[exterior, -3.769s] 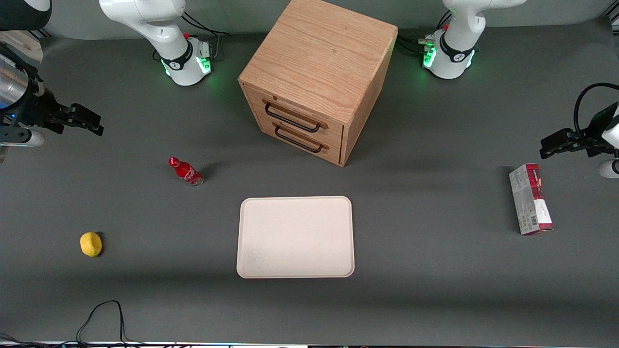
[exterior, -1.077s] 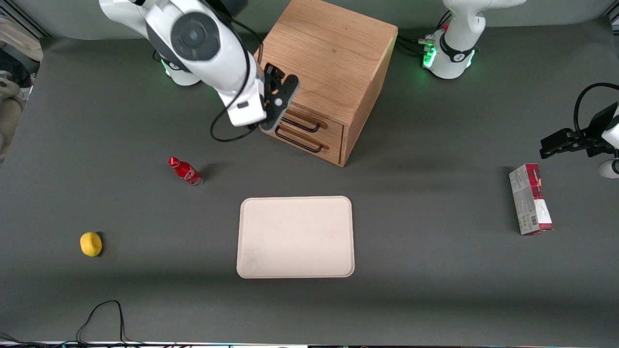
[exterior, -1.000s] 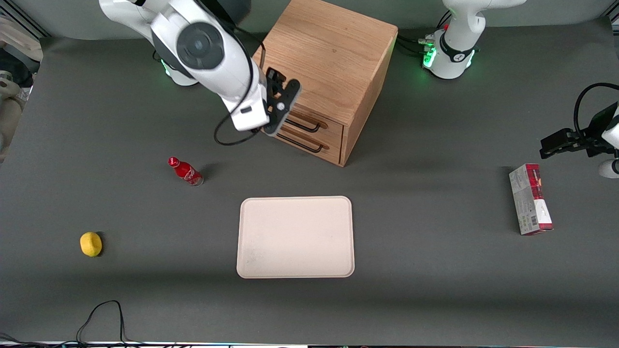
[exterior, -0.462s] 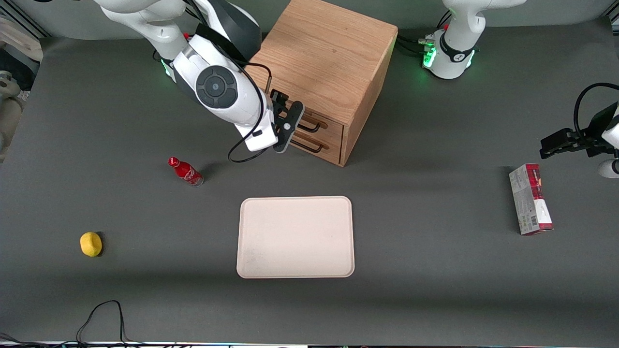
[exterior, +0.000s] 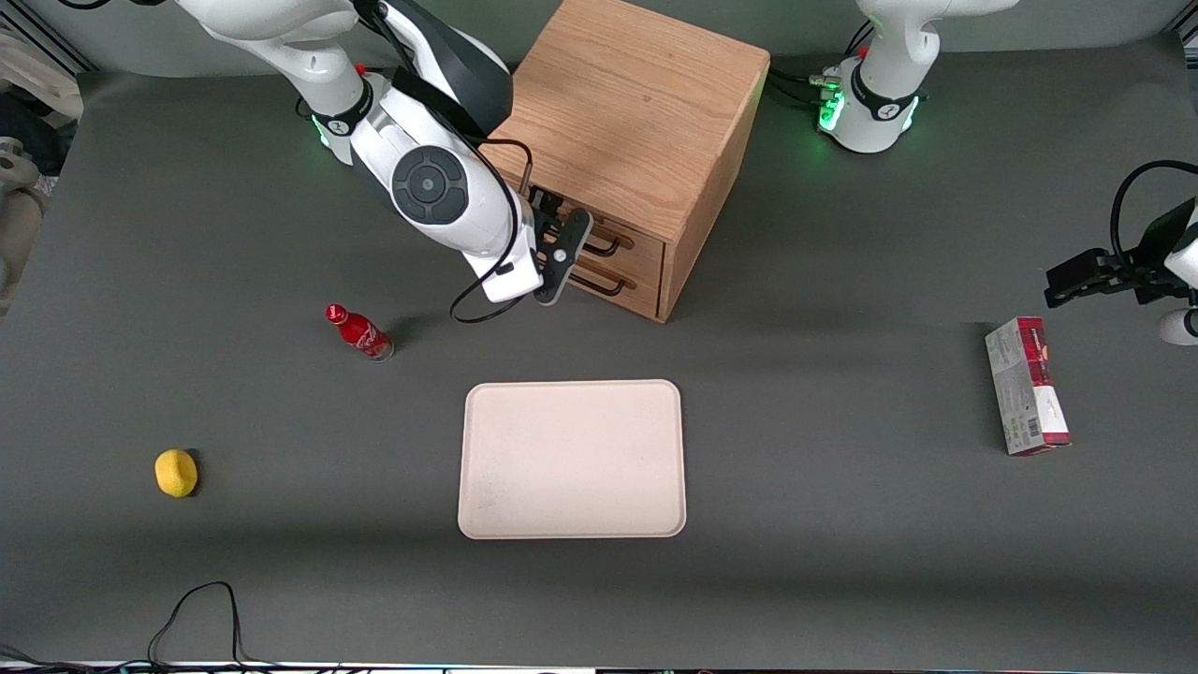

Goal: Open upper drawer

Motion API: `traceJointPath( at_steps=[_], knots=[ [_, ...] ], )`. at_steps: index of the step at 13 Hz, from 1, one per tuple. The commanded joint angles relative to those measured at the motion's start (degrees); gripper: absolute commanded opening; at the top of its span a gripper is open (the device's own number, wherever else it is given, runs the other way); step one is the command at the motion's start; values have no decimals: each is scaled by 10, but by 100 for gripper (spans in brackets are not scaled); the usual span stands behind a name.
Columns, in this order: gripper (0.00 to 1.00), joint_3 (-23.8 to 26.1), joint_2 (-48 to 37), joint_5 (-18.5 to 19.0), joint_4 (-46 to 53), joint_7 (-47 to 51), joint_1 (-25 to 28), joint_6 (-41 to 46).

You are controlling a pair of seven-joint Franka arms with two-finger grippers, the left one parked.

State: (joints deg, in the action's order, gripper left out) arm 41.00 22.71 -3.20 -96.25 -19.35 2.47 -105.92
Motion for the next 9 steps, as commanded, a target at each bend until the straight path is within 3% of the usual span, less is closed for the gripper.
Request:
traceJointPath(
  at_steps=[1, 6, 9],
  knots=[
    [100, 0, 14, 20, -4, -14, -1, -25],
    [100, -9, 42, 74, 11, -32, -4, -40],
    [100, -46, 44, 73, 35, -91, -3, -34]
  ],
)
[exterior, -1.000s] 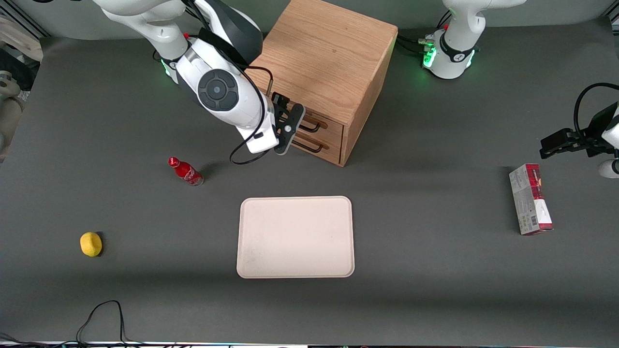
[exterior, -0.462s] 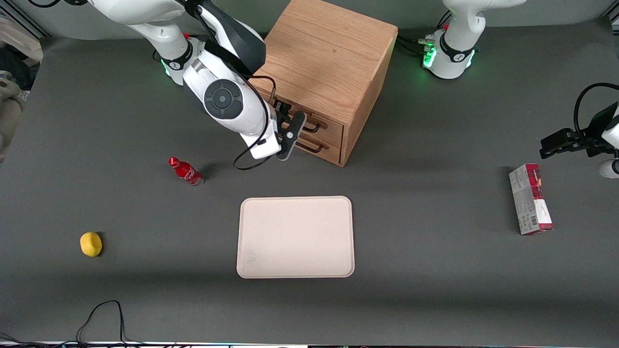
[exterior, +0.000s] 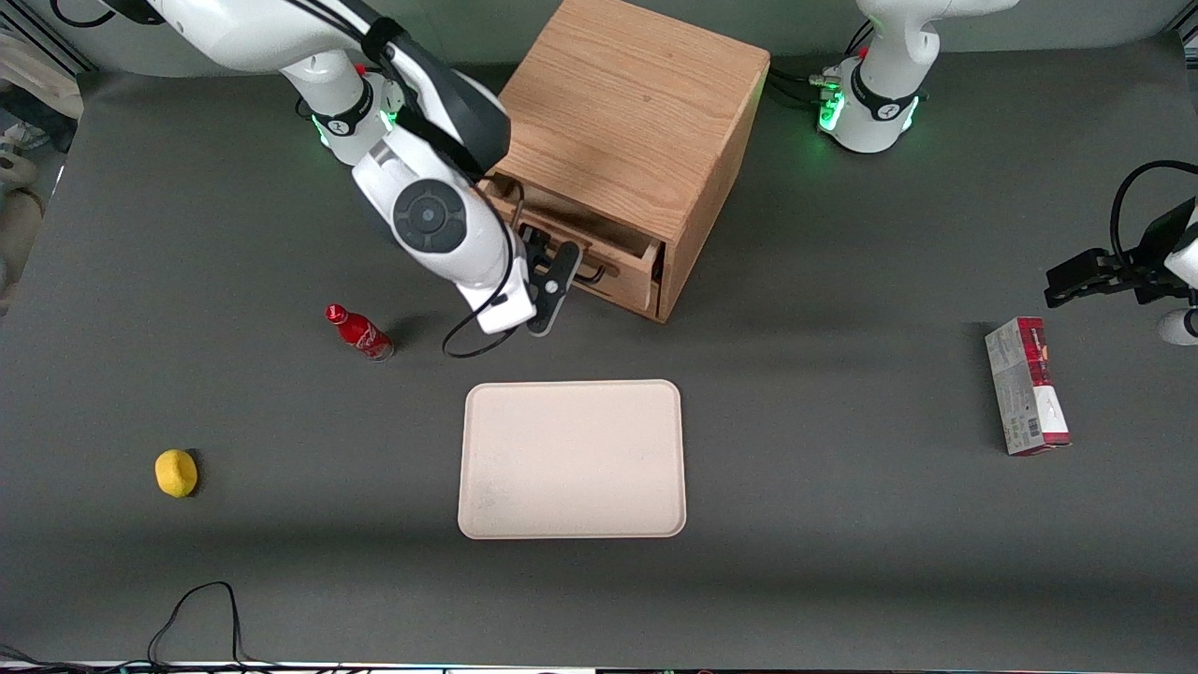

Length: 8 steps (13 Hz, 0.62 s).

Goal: Open upper drawer
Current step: 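Pull the upper drawer outward by its handle with the right gripper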

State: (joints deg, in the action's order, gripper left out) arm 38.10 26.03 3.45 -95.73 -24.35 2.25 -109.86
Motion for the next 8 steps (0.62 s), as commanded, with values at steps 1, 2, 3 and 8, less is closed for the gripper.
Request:
traceJointPath(
  at_steps=[1, 2, 3, 8],
  knots=[
    [100, -30, 14, 7, 42, -61, -1, 7],
    [100, -44, 17, 6, 59, -80, -1, 18],
    [100, -56, 26, 6, 79, -95, -2, 27],
    [100, -81, 74, 18, 151, -102, -2, 34]
  ],
)
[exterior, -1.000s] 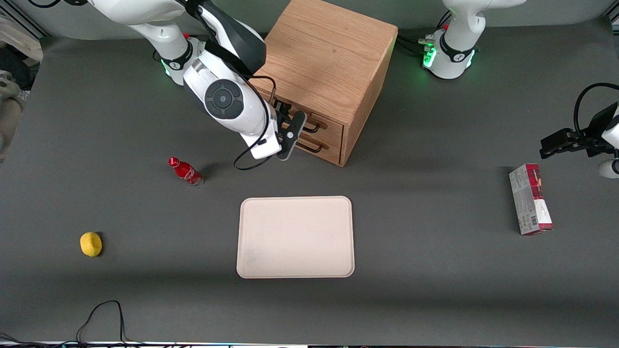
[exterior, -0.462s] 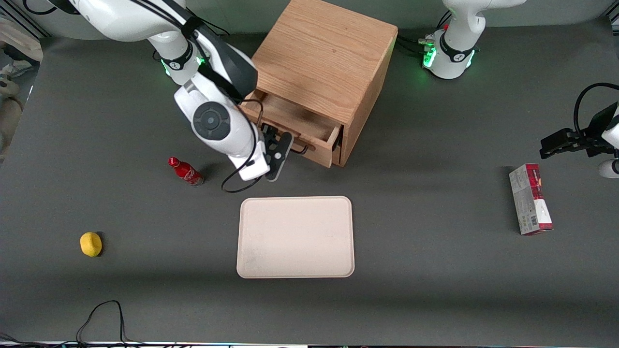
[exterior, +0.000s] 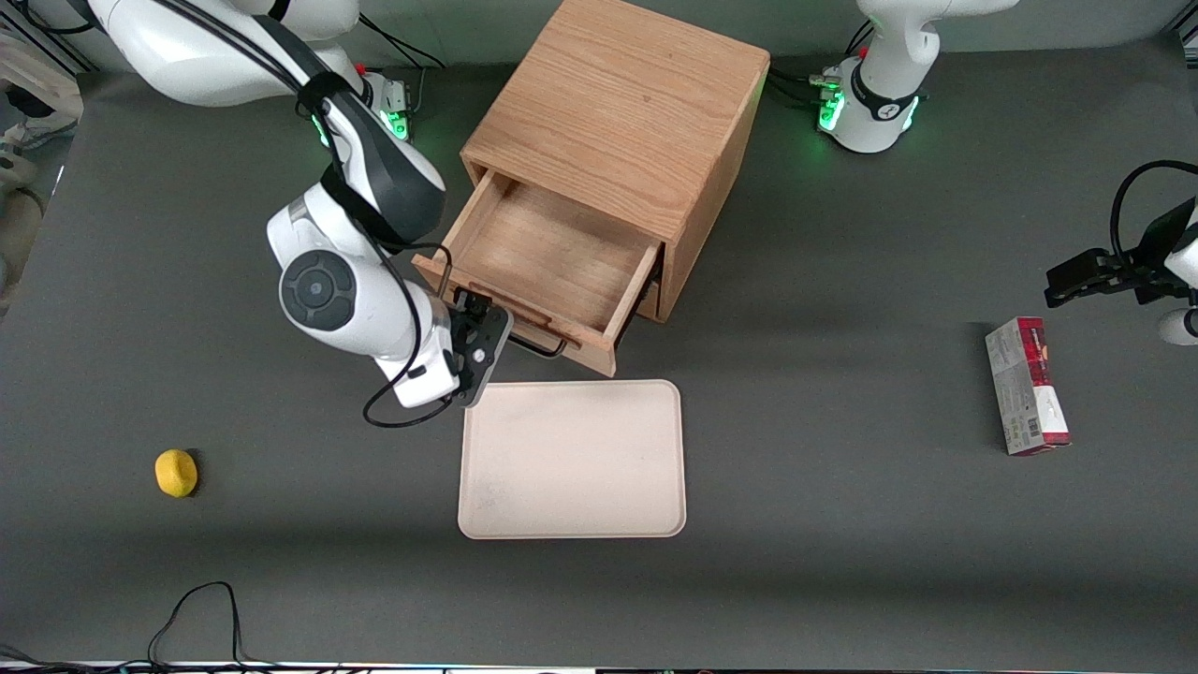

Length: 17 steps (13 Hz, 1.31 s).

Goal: Open upper drawer

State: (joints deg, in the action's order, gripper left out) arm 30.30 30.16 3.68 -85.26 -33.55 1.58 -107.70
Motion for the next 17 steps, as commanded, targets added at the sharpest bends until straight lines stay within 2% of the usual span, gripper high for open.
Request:
traceJointPath(
  at_steps=[1, 2, 9, 12, 13, 16, 17],
  knots=[
    [100, -7, 40, 32, 58, -11, 4, 14],
    [100, -8, 46, 46, 73, -11, 4, 14],
    [100, -29, 47, 62, 127, -2, 2, 14],
    [100, -59, 17, 48, 164, -2, -3, 40],
    [100, -86, -1, 30, 163, 4, -5, 54],
    [100, -194, -75, -91, 128, 22, -3, 111],
    [100, -228, -112, -110, 88, 40, -3, 123]
  ],
)
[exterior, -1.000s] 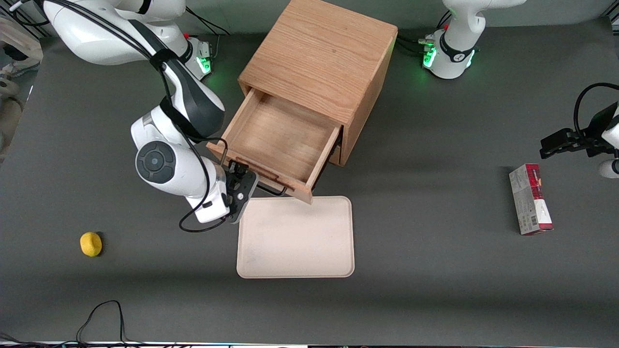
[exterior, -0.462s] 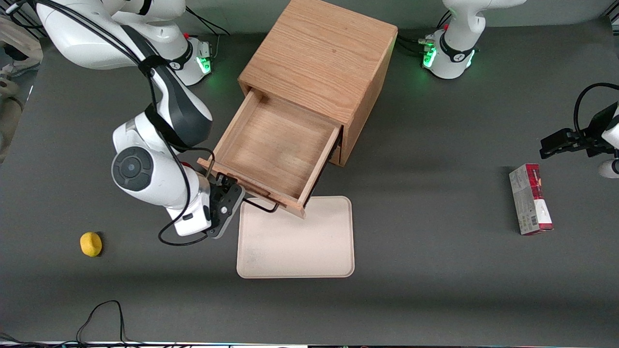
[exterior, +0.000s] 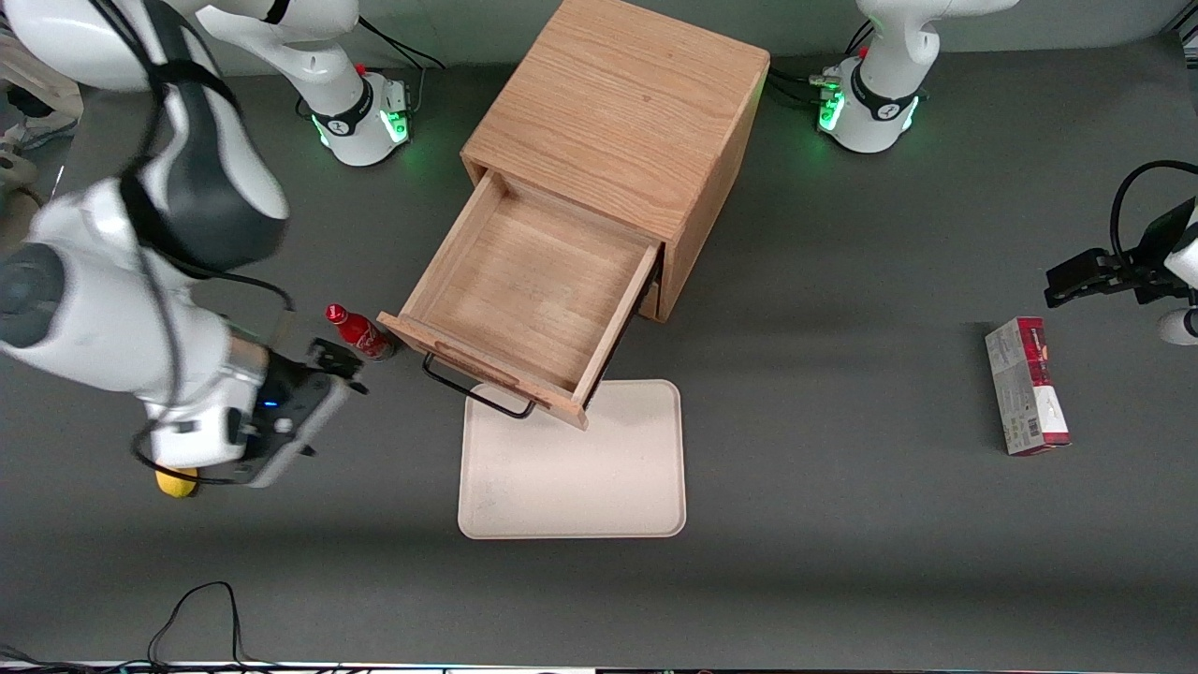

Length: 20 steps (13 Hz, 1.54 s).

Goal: Open upper drawer

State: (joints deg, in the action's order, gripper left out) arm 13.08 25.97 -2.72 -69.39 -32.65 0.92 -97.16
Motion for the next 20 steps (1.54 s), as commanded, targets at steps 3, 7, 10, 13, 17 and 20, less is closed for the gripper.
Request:
traceJointPath(
  at_steps=[3, 7, 10, 13, 17, 20],
  knots=[
    [100, -131, -200, -51, -222, 96, 4, 20],
    [100, -164, -319, -19, -340, 229, 4, 19],
    [100, -154, -332, 30, -335, 318, 6, 47],
    [100, -137, -330, 32, -319, 335, 7, 50],
    [100, -126, -323, 32, -308, 354, 7, 60],
    [100, -125, -323, 33, -308, 354, 7, 60]
  ],
)
